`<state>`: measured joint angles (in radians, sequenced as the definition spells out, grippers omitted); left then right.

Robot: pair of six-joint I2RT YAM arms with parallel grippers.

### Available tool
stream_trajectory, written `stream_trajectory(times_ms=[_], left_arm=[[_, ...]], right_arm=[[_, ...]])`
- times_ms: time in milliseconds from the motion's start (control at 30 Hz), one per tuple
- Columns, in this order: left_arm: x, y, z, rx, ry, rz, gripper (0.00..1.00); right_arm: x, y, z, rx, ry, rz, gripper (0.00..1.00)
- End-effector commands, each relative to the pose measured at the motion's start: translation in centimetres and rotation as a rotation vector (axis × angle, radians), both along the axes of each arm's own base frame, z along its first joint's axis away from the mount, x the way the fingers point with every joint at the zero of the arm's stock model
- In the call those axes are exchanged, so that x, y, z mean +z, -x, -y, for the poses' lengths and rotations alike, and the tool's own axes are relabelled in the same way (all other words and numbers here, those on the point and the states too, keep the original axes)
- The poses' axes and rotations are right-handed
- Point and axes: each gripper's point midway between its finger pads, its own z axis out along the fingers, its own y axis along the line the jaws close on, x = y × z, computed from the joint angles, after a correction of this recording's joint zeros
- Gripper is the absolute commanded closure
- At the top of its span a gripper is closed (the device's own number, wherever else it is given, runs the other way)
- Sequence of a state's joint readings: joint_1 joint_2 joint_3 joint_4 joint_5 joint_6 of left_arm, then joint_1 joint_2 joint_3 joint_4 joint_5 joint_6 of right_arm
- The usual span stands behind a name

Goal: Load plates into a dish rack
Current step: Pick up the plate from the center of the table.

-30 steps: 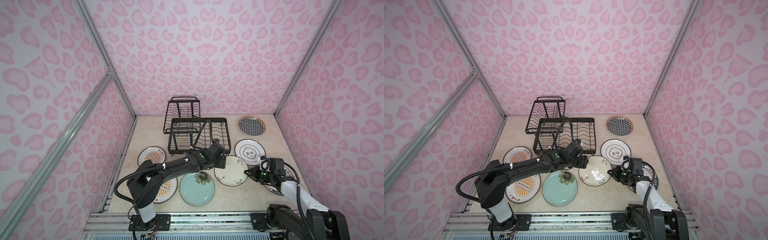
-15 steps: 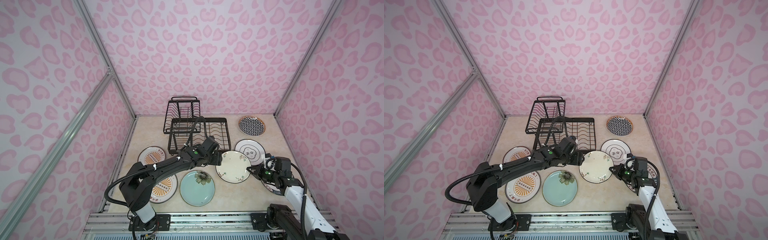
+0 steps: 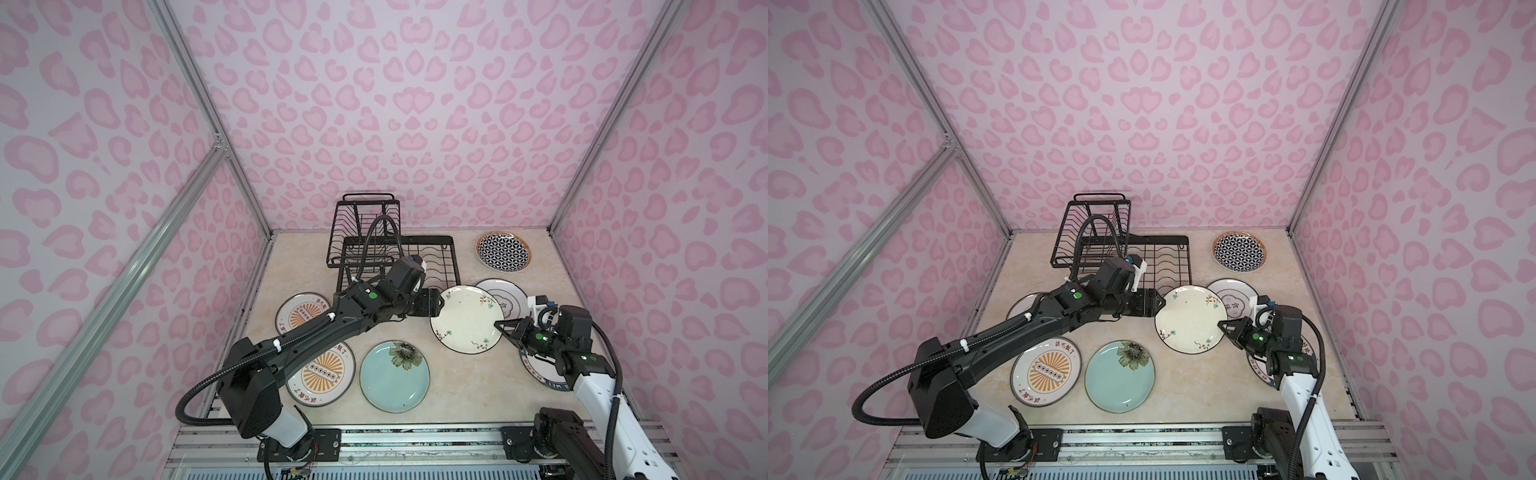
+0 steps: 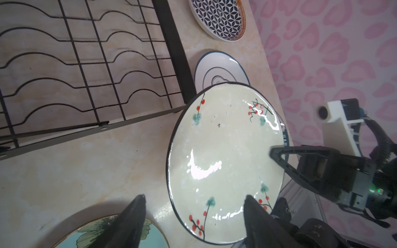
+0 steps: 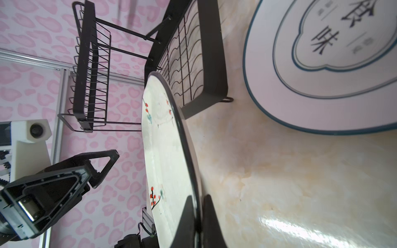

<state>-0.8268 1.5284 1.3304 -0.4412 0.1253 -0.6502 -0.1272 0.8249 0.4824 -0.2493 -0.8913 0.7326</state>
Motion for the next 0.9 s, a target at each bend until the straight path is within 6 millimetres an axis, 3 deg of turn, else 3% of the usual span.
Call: stream_trajectory(times_ms=[0,233,467,667,867], left_arm=[[3.2,-0.1,-0.5,-0.011,0.039,0.037,0.25],[6.7,-2.1,-3.3,0.059,0.083,0.088,0.25],[10.0,-2.2,-3.5,-0.033,0.186,0.128,0.25],[11.6,-2.3,-3.8,-0.082,0.246,0.138,0.25],[11.6,-3.2,-5.2,-0.029,0.234,0.151,0.27]], right_arm=[[4.4,-2.0,-0.4,0.019,-0.051,0.151,1.00],[9.5,-4.6,0.0,0.022,-0.039,0.266,1.00],[14.1,-6.4,-0.6,0.045,-0.043,0.389,1.00],[16.9,-7.4,-3.6,0.117,-0.056,0.456,1.00],[18.3,-7.9,-6.4,0.175,-0.096,0.484,1.00]])
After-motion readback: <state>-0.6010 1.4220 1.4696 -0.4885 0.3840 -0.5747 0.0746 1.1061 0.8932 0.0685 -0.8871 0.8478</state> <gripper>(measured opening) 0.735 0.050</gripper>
